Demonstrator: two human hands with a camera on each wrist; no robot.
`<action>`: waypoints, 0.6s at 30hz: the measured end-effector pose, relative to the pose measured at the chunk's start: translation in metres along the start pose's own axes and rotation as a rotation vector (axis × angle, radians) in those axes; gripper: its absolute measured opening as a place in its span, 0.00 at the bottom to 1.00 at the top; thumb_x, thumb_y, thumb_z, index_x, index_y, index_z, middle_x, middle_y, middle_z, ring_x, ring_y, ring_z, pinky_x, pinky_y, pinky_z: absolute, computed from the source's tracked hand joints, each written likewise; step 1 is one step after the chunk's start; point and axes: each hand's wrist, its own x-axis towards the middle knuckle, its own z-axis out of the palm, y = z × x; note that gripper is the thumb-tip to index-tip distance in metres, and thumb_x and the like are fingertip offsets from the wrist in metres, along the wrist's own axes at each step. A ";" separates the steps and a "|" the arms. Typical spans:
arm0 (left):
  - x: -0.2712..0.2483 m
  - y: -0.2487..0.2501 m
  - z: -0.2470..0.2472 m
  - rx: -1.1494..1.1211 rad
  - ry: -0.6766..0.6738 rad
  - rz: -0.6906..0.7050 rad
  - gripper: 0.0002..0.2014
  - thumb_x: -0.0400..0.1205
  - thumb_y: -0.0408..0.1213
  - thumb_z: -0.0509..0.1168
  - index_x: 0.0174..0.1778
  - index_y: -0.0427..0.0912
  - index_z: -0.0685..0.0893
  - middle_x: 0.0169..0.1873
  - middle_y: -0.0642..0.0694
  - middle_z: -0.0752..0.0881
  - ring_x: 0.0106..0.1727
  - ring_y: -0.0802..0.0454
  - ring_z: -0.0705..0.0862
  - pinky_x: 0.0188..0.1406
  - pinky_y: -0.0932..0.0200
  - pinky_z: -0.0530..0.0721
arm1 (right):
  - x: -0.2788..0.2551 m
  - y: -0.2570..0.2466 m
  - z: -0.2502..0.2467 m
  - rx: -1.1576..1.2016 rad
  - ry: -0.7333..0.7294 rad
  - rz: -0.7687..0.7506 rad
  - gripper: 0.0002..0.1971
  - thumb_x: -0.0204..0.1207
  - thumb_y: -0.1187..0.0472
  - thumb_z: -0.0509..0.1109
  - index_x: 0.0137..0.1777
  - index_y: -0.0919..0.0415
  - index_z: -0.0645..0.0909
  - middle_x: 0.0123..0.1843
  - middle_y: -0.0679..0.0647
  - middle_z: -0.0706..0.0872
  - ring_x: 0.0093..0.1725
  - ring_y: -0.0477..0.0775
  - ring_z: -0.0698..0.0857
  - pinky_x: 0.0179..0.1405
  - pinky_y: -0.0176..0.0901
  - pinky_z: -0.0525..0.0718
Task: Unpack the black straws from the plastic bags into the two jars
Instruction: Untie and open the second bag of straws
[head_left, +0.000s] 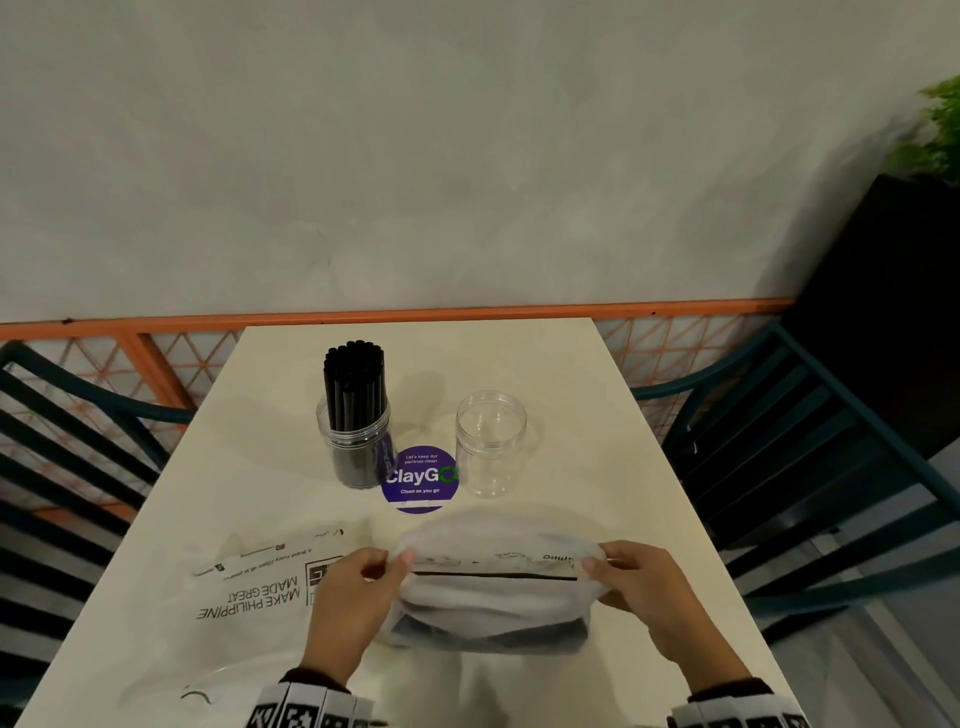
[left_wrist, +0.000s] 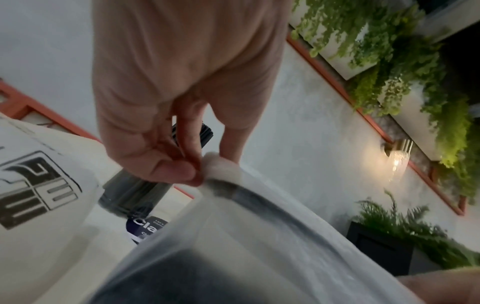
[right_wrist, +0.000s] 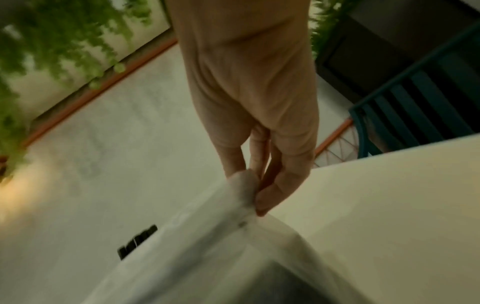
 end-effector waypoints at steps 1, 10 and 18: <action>0.000 0.000 0.001 -0.015 -0.049 -0.025 0.12 0.78 0.43 0.66 0.37 0.37 0.86 0.36 0.44 0.86 0.39 0.47 0.81 0.44 0.50 0.79 | -0.001 -0.001 0.001 0.037 -0.032 0.016 0.04 0.73 0.68 0.70 0.46 0.65 0.86 0.41 0.60 0.90 0.41 0.59 0.87 0.40 0.44 0.86; 0.005 0.001 -0.009 -0.685 -0.384 -0.494 0.09 0.79 0.34 0.61 0.37 0.35 0.84 0.21 0.48 0.76 0.18 0.59 0.70 0.15 0.69 0.72 | 0.006 0.005 -0.015 0.577 -0.212 0.387 0.10 0.78 0.69 0.61 0.36 0.57 0.71 0.22 0.50 0.74 0.17 0.45 0.67 0.15 0.34 0.66; -0.001 0.006 -0.007 -0.683 -0.460 -0.513 0.09 0.78 0.40 0.62 0.38 0.40 0.84 0.26 0.48 0.80 0.31 0.56 0.72 0.33 0.61 0.77 | 0.005 0.007 -0.023 0.557 -0.190 0.442 0.11 0.78 0.63 0.59 0.39 0.65 0.80 0.25 0.55 0.81 0.16 0.46 0.66 0.13 0.36 0.69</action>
